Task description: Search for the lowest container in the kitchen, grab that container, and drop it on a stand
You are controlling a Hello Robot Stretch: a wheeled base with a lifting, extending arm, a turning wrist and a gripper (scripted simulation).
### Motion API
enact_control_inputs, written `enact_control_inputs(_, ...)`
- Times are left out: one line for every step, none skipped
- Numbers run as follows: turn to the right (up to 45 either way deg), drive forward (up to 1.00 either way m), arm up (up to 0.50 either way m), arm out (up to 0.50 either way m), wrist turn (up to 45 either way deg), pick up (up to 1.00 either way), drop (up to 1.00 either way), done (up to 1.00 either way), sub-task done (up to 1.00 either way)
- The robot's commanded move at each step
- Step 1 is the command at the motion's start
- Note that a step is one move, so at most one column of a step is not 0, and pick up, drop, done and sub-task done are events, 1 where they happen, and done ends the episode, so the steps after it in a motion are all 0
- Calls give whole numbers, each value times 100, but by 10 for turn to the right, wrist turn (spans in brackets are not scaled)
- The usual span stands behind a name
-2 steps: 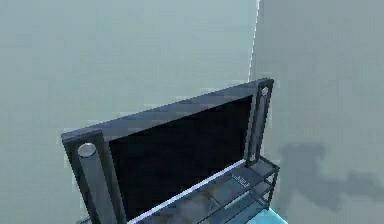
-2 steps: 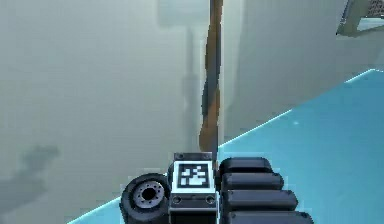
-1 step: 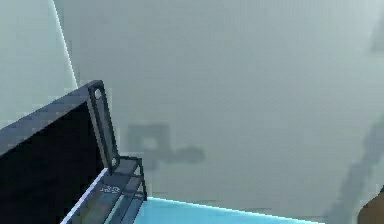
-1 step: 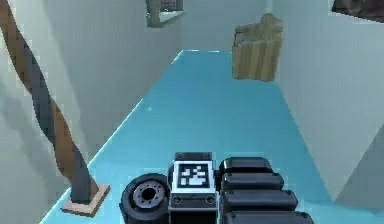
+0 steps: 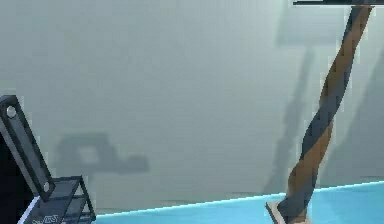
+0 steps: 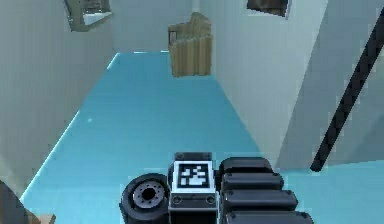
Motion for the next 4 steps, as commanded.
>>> enact_control_inputs(0,15,0,0,0,0,0,0,0)
enact_control_inputs(150,0,0,0,0,0,0,0,0)
enact_control_inputs(-180,0,0,0,0,0,0,0,0)
enact_control_inputs(210,0,0,0,0,0,0,0,0)
